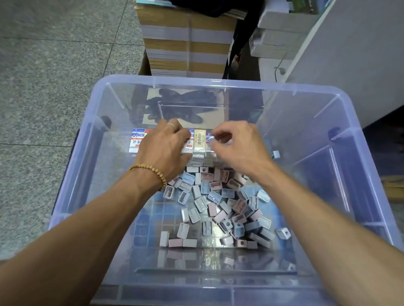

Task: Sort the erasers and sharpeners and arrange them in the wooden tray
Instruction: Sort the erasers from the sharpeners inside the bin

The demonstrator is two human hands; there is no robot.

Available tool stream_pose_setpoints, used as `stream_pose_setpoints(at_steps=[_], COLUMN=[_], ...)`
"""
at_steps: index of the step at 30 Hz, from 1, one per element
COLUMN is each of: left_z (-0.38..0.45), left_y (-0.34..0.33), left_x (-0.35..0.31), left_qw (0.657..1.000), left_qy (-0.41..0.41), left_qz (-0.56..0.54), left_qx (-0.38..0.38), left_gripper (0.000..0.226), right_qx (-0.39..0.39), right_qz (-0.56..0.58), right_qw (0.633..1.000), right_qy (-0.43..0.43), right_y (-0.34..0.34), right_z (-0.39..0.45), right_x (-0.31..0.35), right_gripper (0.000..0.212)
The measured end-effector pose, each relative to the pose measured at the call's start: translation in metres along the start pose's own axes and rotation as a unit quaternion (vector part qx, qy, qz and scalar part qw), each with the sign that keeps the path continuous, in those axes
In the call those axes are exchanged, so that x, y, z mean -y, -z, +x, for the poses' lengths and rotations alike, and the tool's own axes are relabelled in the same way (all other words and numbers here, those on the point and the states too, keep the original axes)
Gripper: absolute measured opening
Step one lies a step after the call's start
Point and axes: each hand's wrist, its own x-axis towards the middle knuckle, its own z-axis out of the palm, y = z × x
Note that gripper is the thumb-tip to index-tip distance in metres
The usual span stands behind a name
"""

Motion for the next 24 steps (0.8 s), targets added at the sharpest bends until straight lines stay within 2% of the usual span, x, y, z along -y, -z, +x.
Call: stream_pose_setpoints(at_steps=[2,3,5,7,9,14,20,24], left_z=[0.0,0.001,0.002,0.003,0.003,0.003,0.003,0.004], left_y=[0.0,0.0,-0.002,-0.004,-0.005,-0.006,-0.008,-0.008], left_x=[-0.002,-0.004,-0.008,-0.008,-0.006,-0.007,-0.006,-0.005], left_qw=[0.999,0.998,0.995,0.994,0.995,0.996,0.996,0.996], left_qy=[-0.028,-0.051,-0.094,-0.103,-0.097,-0.09,-0.084,-0.082], left_qz=[0.013,0.02,0.027,0.027,0.029,0.027,0.027,0.027], left_qx=[-0.016,-0.021,-0.019,-0.012,-0.011,-0.004,-0.005,-0.011], left_gripper=[0.042,0.043,0.04,0.036,0.037,0.039,0.039,0.039], right_qx=[-0.068,-0.076,-0.001,0.096,0.119,0.065,-0.025,-0.109], right_qz=[0.022,0.009,-0.063,-0.138,-0.146,-0.023,-0.075,-0.018], right_qw=[0.997,0.996,0.995,0.983,0.98,0.995,0.994,0.987], right_qy=[-0.037,-0.051,-0.072,-0.079,-0.063,-0.065,-0.072,-0.117], right_y=[0.02,0.028,0.032,0.022,0.013,0.008,-0.004,-0.007], right_z=[0.0,0.0,-0.003,-0.011,-0.013,-0.01,-0.018,-0.016], right_x=[-0.008,-0.014,-0.023,-0.03,-0.034,-0.042,-0.051,-0.05], right_gripper=[0.015,0.014,0.019,0.041,0.05,0.052,0.043,0.034])
